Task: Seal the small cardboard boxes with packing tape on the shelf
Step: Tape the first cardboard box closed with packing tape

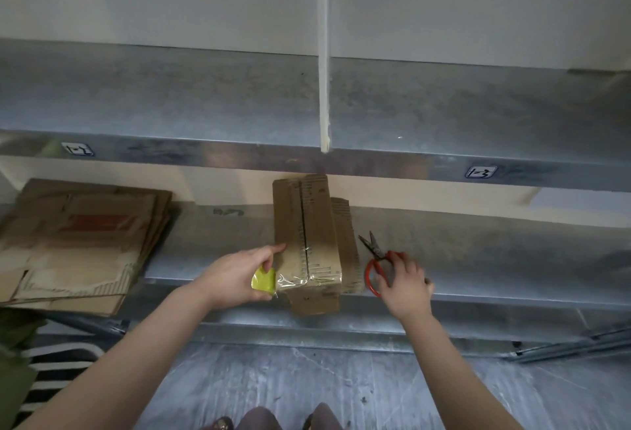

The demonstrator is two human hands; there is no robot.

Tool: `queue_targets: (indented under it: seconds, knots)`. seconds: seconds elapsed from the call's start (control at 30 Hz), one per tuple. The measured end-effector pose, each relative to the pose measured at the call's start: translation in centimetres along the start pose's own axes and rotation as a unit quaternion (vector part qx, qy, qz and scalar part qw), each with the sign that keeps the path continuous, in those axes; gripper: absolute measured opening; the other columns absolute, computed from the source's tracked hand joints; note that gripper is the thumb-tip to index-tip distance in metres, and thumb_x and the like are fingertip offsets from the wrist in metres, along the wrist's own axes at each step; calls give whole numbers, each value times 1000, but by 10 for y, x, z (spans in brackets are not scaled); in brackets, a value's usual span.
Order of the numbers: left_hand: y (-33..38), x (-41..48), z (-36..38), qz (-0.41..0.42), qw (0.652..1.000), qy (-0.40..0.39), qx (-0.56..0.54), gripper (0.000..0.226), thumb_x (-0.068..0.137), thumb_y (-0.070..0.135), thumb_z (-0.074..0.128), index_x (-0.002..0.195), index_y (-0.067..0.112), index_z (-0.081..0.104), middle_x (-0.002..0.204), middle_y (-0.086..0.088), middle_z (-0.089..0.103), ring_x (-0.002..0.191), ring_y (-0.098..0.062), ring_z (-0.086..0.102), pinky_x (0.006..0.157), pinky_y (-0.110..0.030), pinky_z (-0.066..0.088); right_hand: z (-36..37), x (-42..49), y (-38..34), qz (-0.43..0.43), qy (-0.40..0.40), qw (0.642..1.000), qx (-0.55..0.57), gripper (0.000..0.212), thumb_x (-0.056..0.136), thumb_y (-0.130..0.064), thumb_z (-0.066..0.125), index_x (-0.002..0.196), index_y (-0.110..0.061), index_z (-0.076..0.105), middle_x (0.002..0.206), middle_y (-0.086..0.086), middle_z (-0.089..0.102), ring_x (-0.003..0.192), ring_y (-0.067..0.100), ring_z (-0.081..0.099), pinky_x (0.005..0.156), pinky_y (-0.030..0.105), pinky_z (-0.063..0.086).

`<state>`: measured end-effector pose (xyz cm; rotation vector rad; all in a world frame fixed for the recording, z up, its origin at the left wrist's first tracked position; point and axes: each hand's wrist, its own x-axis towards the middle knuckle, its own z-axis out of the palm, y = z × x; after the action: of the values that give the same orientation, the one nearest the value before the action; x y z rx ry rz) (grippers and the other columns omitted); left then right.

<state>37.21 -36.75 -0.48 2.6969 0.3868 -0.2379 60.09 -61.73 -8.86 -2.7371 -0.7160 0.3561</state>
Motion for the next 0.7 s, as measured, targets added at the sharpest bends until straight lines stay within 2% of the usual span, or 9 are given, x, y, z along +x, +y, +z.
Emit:
queue_targets:
  seconds: [0.13,0.23,0.43,0.6,0.7]
  knots:
    - [-1,-5,1,8,1000,5,-8,50,73,49,77,95,37,33,148,25,36,117,-7,51,81,-23,40,-6,-34,-14,-94,72,993,20,50,98,-44,47,145,-29,42,153,-3,38,144,17,26,113,42,19]
    - [-2,-9,2,19,1000,13,-16,50,73,47,77,92,32,34,153,29,20,123,-3,46,79,-20,37,-11,-67,-33,-159,81,984,12,51,99,-46,43,148,-34,37,155,-6,35,148,14,18,119,41,9]
    - [-4,-16,4,41,999,17,-24,51,73,43,78,93,24,36,157,23,18,132,-7,42,87,-25,42,-2,-115,-95,-233,95,968,22,51,98,-47,34,147,-32,37,154,-9,35,149,13,14,122,37,2]
    - [-18,-31,-4,48,997,36,-52,52,70,43,80,89,29,34,153,24,27,129,-6,44,90,-29,44,20,-115,-135,-208,43,976,-55,52,102,-44,28,153,-33,22,163,-4,15,151,16,0,119,40,-16]
    - [-34,-45,-11,46,996,47,-66,52,68,45,80,88,32,33,148,22,35,124,-7,47,90,-30,44,20,-111,-142,-179,50,982,-40,52,102,-42,34,152,-31,26,162,-4,17,151,17,0,119,39,-14]
